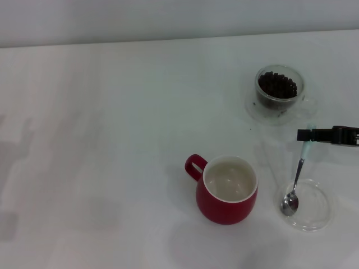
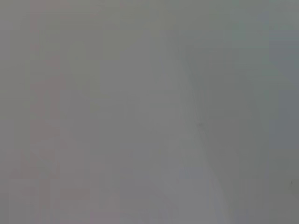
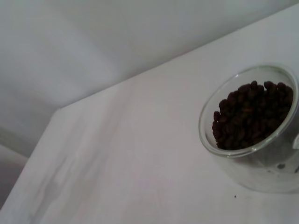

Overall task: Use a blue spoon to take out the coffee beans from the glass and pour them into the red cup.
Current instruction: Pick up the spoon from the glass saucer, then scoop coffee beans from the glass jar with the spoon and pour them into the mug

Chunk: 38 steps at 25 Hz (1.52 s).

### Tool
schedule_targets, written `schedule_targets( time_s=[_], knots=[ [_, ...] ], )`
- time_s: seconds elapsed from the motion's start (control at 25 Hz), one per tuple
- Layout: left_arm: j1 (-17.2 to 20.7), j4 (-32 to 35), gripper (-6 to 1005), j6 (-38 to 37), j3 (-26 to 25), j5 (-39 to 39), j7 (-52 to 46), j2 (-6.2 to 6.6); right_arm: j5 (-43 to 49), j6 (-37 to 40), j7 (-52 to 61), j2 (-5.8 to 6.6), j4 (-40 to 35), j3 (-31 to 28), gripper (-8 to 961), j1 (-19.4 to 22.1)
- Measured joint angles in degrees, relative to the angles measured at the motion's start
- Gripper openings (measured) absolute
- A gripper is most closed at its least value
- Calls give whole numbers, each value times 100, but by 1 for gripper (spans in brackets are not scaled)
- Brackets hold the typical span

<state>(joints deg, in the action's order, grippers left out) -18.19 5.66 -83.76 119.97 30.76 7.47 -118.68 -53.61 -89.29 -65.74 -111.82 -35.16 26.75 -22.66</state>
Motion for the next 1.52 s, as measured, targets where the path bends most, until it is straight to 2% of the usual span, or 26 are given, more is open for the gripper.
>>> schedule_targets(
  time_s=[0.32,0.6,1.16,1.28,1.52],
  knots=[
    [-79,-1,651,0,0,0,89,-15,-176,-327,103,39,-178,-44,151,24],
    [-130,-4,651,2,0,9,104,-15,-504,-769,218,21,-547,-249,150,126],
    [-170,-4,652,9,-15,70,123,-2,-1110,-998,426,19,-1050,-176,152,102],
    [-186,-4,652,10,-17,130,123,3,-1223,-1038,428,-38,-1165,-152,153,70],
    [-216,-60,652,10,-17,148,123,3,-1487,-1064,407,-233,-1301,4,154,6]
  ],
)
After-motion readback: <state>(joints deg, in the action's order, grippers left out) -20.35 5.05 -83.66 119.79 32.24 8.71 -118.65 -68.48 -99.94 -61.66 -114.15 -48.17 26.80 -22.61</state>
